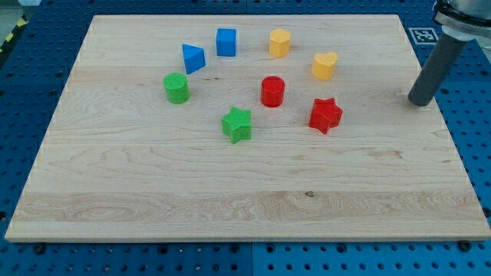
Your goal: Move the arm to the right of the red star
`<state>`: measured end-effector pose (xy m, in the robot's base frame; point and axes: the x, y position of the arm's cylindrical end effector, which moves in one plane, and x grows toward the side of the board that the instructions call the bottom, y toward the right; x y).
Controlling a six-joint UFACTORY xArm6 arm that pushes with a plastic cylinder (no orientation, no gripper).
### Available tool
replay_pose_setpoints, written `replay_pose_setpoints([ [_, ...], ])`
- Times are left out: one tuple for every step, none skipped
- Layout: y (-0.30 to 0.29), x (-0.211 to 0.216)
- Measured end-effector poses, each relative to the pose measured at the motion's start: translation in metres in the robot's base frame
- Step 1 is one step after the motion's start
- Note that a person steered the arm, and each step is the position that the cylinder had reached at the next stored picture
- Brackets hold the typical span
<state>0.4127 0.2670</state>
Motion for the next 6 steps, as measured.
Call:
replay_pose_setpoints([
  [0.001, 0.0],
  [0.005, 0.027],
  [-0.02, 0.038],
  [-0.025, 0.039],
  [-0.033, 0.046],
  [-0.071, 0.037],
])
